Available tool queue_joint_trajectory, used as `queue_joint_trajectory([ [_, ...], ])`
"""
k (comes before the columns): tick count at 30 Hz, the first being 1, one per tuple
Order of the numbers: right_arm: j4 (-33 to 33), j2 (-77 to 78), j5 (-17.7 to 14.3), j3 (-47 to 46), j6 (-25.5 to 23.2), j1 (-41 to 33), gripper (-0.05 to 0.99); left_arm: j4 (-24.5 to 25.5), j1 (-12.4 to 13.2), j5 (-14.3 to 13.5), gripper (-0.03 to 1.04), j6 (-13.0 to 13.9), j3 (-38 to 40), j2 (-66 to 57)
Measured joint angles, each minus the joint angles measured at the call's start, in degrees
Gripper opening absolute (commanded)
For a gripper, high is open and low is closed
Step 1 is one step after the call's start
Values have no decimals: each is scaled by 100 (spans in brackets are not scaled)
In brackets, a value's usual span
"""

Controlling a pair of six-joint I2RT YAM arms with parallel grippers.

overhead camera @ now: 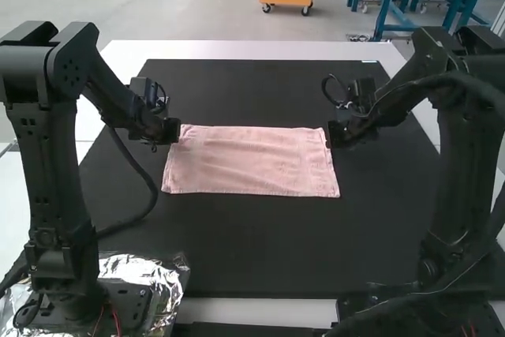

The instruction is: Fold the towel.

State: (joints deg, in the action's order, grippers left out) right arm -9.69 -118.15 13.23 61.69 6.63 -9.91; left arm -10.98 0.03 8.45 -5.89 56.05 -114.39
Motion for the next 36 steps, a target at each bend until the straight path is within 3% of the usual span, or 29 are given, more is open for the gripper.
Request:
queue_joint_trajectory([
  [15, 520, 774, 448, 0, -214, 31, -2, 549, -4, 208, 2, 4, -90, 743],
  [36, 1285, 2269, 955, -933, -138, 404, -2, 1331, -4, 402, 2, 118, -1143, 2791],
])
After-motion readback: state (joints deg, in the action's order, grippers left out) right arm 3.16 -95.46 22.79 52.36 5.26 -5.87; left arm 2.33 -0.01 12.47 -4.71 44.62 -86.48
